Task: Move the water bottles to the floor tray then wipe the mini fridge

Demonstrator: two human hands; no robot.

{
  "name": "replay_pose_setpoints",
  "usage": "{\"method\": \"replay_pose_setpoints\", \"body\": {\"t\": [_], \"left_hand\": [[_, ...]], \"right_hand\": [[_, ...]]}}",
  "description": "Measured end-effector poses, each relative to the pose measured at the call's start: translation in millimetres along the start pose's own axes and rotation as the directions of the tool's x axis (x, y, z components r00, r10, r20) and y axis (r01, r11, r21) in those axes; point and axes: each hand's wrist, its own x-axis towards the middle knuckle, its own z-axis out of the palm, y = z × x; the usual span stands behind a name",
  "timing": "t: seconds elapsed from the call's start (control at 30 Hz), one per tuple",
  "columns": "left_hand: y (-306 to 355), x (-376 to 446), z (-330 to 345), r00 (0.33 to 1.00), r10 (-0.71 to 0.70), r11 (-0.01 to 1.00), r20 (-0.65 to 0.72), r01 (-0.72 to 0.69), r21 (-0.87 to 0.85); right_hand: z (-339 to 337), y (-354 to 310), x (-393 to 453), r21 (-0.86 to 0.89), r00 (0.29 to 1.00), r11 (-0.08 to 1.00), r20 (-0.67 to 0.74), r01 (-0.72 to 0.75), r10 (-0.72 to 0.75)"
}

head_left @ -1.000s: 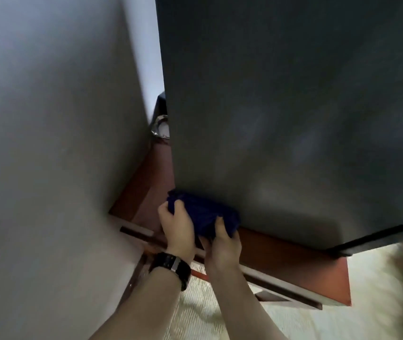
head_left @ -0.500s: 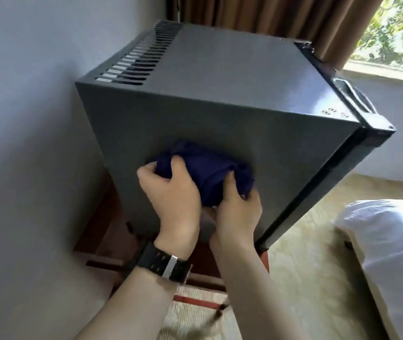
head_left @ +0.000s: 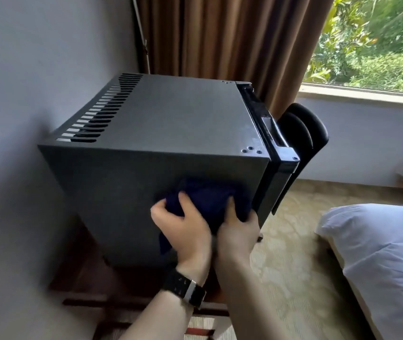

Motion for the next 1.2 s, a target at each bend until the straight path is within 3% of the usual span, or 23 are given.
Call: {"method": "replay_pose_setpoints", "body": {"t": [0.13,0.27,0.37,0.5,0.67,0.8,0.93,1.03,1.13,1.2], "left_hand": [[-73,-13,-10,0.983,-0.175,0.979,0.053,0.167,0.120],[-86,-16,-13,0.946,-0.310,0.946,0.093,0.297,0.133],[-45,-16,-7,0.957,-0.253,0.967,0.144,0.248,0.048],[41,-6,10,0.987,-0.113,0.989,0.110,0.122,-0.082],[143,-1,17,0.980,-0.042,0.963,0.193,0.091,-0.253],[188,-5,13,0.967,0.049,0.936,0.250,0.043,-0.348],[204,3,9,0.966,0.013,0.948,0.260,0.071,-0.312],[208,19,9,0.940,-0.114,0.915,0.321,0.225,-0.335],[211,30,10,0.908,-0.164,0.889,0.385,0.305,-0.342],[207,30,13,0.927,-0.185,0.885,0.328,0.301,-0.354]], "right_hand": [[-28,59,17,-0.104,0.991,0.987,0.038,-0.120,0.125],[-39,60,24,-0.173,0.980,0.975,0.113,-0.141,0.162],[-32,25,17,-0.171,0.993,0.984,0.104,-0.044,0.063],[-8,-53,-9,-0.157,0.984,0.974,0.103,0.163,-0.148],[15,-142,-37,-0.073,0.929,0.941,0.198,0.331,-0.311],[20,-179,-50,0.081,0.845,0.889,0.283,0.450,-0.453],[21,-190,-59,0.109,0.724,0.851,0.478,0.513,-0.498],[17,-191,-52,0.075,0.659,0.846,0.591,0.528,-0.464],[5,-201,-48,-0.034,0.628,0.804,0.644,0.593,-0.436],[-3,-211,-39,-0.117,0.648,0.750,0.601,0.651,-0.468]]}}
